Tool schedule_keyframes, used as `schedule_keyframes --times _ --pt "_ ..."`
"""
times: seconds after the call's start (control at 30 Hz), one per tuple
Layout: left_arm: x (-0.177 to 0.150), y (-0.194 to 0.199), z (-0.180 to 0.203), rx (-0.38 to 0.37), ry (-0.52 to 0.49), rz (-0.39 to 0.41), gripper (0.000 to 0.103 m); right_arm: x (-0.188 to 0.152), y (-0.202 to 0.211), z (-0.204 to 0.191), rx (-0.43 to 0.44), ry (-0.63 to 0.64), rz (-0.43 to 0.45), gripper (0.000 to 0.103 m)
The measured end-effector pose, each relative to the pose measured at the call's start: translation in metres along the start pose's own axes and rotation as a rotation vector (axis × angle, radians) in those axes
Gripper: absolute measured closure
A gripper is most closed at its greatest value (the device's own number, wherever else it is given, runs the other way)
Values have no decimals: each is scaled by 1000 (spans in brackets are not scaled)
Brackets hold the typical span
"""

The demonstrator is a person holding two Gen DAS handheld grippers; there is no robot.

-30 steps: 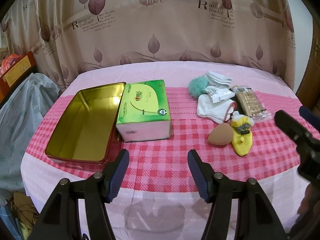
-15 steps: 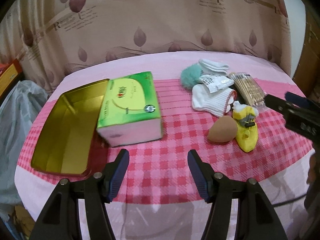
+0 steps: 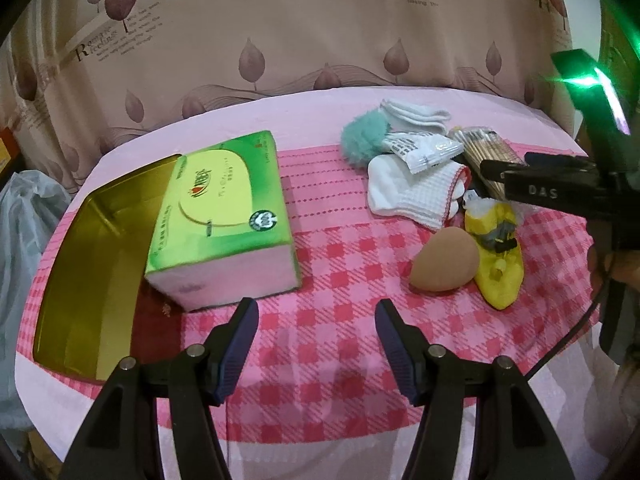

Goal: Organize soft objects
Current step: 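Move left tool toward beige makeup sponge while right tool grasps the cotton swab pack, then close left tool on the beige sponge while right tool holds the swab pack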

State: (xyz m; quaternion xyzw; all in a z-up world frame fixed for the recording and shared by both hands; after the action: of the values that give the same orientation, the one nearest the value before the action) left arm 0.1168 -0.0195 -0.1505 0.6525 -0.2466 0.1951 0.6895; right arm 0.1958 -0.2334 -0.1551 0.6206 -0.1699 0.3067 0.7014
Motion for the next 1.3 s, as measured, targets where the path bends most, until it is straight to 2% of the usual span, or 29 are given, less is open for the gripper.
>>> schedule_keyframes --times 0.13,0.33,0.47,0.73,0.97,1.07,1.3 --pt "4 -6 4 -5 -16 -1 41 1 -8 1 23 -15 -3 44" --pt "12 -13 16 -5 -54 3 41 4 -7 0 42 -26 22 65" --pt "16 -16 29 -16 -97 8 41 4 0 4 62 -62 37 72" --pt "13 -21 54 -72 -172 -11 41 5 29 13 61 -104 61 75" --pt "19 -20 66 -161 -165 -29 40 -13 63 15 89 -148 87 75" --pt "19 -17 73 -190 -184 -31 29 -18 74 16 103 -169 100 75" --pt "20 -23 89 -188 -250 -56 28 -15 85 15 126 -177 131 75"
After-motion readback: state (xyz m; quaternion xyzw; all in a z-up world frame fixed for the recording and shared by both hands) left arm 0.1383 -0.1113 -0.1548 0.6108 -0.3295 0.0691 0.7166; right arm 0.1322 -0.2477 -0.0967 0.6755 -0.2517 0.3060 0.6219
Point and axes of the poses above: each gripper's, at about its wrist camera, not at the fingertips, and y roughly against the way its jaws point, z to its right, x to its top, the point moved 8 cm from there along -y, roughly the way its jaws point, and after that the axes turned 10 degrees about y, right-handed, at the moved point
